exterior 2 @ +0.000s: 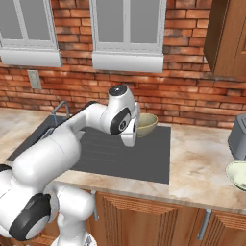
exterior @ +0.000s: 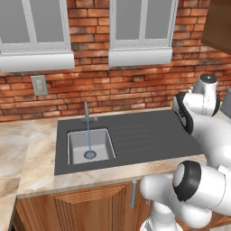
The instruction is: Rinse each bowl for a few seconds and place them down in the sink or on the counter.
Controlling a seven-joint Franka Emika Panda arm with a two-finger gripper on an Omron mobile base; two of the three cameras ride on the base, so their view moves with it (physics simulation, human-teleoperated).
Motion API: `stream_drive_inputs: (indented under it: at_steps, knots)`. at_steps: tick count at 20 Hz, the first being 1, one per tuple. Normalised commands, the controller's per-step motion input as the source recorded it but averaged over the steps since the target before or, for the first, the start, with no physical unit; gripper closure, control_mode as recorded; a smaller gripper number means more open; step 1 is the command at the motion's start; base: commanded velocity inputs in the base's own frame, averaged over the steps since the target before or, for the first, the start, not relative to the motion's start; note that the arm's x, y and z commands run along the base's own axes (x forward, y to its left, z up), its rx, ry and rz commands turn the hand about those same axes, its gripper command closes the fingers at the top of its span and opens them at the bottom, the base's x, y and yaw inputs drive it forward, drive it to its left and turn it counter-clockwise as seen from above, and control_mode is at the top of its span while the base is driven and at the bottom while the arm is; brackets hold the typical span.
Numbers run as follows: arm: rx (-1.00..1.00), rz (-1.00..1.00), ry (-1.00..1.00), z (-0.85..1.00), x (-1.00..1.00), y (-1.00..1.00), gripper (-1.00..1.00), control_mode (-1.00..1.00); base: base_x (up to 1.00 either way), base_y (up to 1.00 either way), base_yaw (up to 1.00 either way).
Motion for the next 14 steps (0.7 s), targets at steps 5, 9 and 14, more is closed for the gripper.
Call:
stream_drive_inputs:
  at_steps: [5,9,14]
  knots:
    - [0.0,0.15,0.06,0.07,0.0,0.52,1.0,-1.0,0.0,0.0,0.0]
    - [0.0,0.15,0.07,0.01,0.0,0.54,1.0,-1.0,0.0,0.0,0.0]
    - [0.0,0.15,0.06,0.0,0.0,0.51,1.0,-1.0,0.0,0.0,0.0]
